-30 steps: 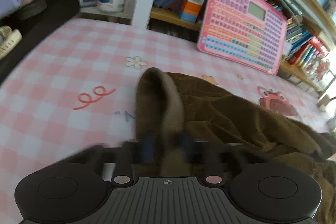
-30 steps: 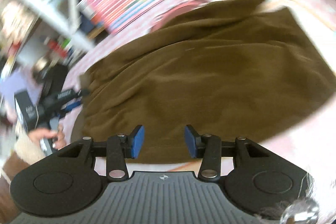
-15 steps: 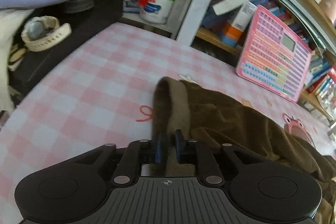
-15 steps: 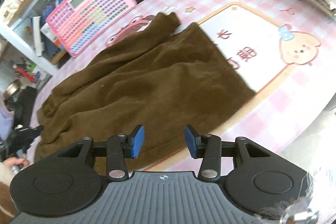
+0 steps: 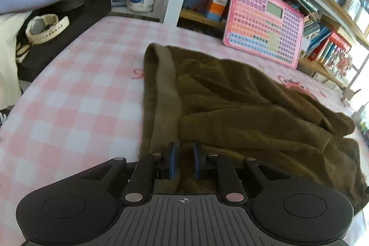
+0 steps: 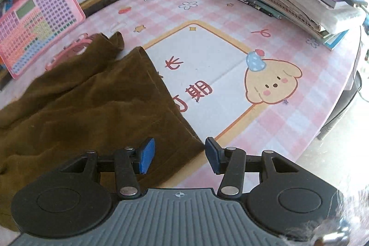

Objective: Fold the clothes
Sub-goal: 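Open the right tool and smooth the garment while the left tool holds the waistband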

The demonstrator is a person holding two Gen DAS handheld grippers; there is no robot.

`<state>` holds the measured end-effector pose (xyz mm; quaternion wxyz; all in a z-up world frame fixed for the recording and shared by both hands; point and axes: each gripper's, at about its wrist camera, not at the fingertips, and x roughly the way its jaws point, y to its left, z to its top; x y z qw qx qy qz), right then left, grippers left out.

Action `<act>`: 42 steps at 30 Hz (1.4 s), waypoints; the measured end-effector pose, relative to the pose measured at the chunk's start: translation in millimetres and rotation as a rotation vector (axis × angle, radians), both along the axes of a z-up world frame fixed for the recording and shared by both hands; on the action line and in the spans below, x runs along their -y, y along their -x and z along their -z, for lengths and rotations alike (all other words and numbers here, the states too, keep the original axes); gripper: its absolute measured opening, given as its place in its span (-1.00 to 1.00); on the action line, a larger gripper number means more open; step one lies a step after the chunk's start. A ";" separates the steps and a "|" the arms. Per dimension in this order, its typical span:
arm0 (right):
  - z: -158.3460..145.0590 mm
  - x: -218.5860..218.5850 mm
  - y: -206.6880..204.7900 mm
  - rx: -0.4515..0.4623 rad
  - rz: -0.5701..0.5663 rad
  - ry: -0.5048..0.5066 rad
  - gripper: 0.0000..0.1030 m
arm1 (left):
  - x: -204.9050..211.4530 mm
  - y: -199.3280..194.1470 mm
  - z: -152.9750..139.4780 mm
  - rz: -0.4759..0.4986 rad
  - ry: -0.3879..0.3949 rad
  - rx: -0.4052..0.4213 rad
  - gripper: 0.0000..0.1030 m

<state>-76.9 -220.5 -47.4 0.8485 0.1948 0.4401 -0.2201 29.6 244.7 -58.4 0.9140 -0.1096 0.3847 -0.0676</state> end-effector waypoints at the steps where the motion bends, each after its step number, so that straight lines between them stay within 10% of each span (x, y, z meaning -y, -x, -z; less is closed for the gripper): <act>1: 2.3 -1.9 -2.2 -0.018 -0.007 0.021 -0.19 | -0.9 -0.6 -0.1 0.003 0.000 -0.002 -0.69; 6: -1.5 -15.5 -3.7 -0.022 -0.097 0.129 -0.72 | -3.4 -2.9 -1.4 0.004 0.018 -0.023 -0.68; 16: -78.9 -13.5 33.7 0.186 -0.157 0.227 -0.77 | 11.6 10.3 -6.8 0.071 0.008 -0.062 -0.68; 24: -1.9 9.9 46.7 -0.036 -0.075 0.129 -0.42 | 11.4 15.2 -11.9 0.077 0.009 -0.039 -0.68; 31: -37.0 10.3 39.4 0.079 -0.079 0.179 -0.26 | 21.5 28.2 -28.4 0.148 0.038 0.046 -0.68; 42: -64.8 12.7 -37.6 0.212 -0.336 0.121 -0.10 | 9.9 24.9 -3.0 0.048 0.022 -0.054 -0.77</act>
